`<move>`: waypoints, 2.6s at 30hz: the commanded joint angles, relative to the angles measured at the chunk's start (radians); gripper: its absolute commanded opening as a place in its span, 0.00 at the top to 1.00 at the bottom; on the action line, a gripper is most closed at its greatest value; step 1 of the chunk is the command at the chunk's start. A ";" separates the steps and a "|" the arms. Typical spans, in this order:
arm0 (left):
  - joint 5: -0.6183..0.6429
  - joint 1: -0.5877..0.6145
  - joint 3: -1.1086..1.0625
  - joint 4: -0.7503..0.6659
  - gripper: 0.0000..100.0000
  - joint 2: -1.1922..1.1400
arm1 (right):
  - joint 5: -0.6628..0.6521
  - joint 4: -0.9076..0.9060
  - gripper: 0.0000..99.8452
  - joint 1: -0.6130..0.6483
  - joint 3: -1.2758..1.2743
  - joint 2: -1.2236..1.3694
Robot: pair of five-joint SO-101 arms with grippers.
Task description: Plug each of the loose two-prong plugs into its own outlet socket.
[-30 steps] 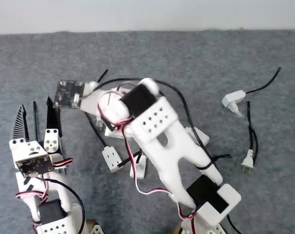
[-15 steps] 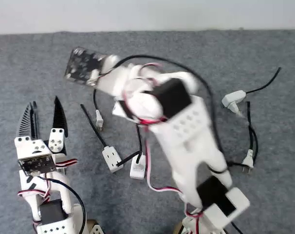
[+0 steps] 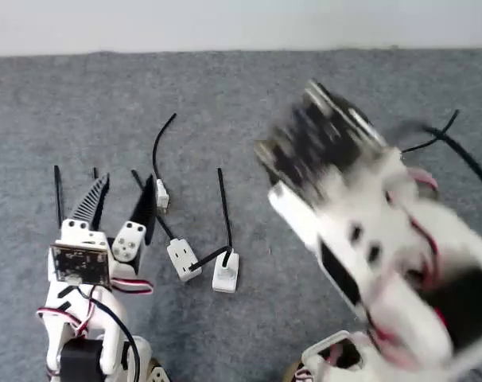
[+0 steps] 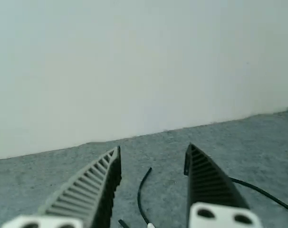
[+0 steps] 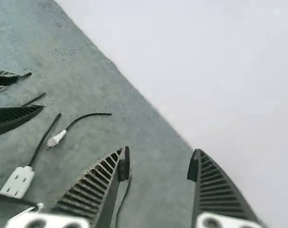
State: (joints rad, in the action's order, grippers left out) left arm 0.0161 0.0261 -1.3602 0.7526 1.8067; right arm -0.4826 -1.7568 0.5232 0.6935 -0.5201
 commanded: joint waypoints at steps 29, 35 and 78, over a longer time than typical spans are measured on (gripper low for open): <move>-0.184 -0.184 -0.090 0.190 0.77 0.015 | -0.043 0.108 0.79 -0.177 -1.290 -1.050; -0.189 -0.195 -0.130 0.149 0.77 0.015 | -0.043 0.108 0.79 -0.177 -1.292 -1.046; -0.204 -0.146 -0.166 0.115 0.77 0.015 | -0.077 0.111 0.79 -0.211 -1.363 -1.055</move>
State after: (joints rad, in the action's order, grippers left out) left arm -0.1588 -0.1596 -1.5428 0.8999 1.8067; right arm -0.5409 -1.6494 0.3437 -0.6674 -1.5758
